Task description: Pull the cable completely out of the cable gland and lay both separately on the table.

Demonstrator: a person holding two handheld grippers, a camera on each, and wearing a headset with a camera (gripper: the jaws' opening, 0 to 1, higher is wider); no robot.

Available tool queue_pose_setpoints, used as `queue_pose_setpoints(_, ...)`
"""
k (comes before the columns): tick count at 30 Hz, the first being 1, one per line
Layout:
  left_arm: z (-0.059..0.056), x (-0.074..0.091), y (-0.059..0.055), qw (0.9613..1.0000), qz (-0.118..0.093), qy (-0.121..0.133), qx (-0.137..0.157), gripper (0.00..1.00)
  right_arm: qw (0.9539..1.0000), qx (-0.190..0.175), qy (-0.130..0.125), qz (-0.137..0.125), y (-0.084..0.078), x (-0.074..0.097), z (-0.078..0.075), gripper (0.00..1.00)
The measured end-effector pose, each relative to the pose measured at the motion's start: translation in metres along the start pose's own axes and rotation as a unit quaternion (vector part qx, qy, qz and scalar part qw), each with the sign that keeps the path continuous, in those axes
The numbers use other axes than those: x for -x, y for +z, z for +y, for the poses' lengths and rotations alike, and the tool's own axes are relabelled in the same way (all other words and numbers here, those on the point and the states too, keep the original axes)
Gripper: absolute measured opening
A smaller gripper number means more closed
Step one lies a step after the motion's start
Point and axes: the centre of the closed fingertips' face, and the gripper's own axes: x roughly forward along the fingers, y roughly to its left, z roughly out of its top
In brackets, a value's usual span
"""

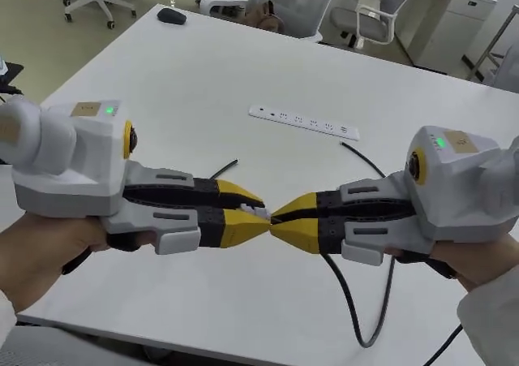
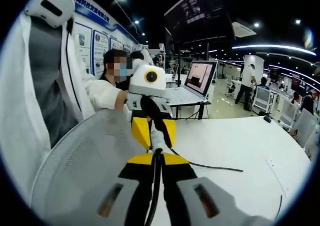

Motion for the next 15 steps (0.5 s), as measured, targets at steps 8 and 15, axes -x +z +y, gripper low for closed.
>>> queue_pose_setpoints(8,-0.001,-0.003,-0.001,0.9988,0.001,0.005,-0.049,0.18,0.9992,-0.001,-0.009,-0.040,0.012,0.007,-0.002,0.03)
queue_pose_setpoints(15,-0.001,-0.002,0.001,0.9997,-0.003,-0.002,-0.022,0.17,0.9985,0.000,-0.007,-0.055,0.016,0.007,-0.001,0.03)
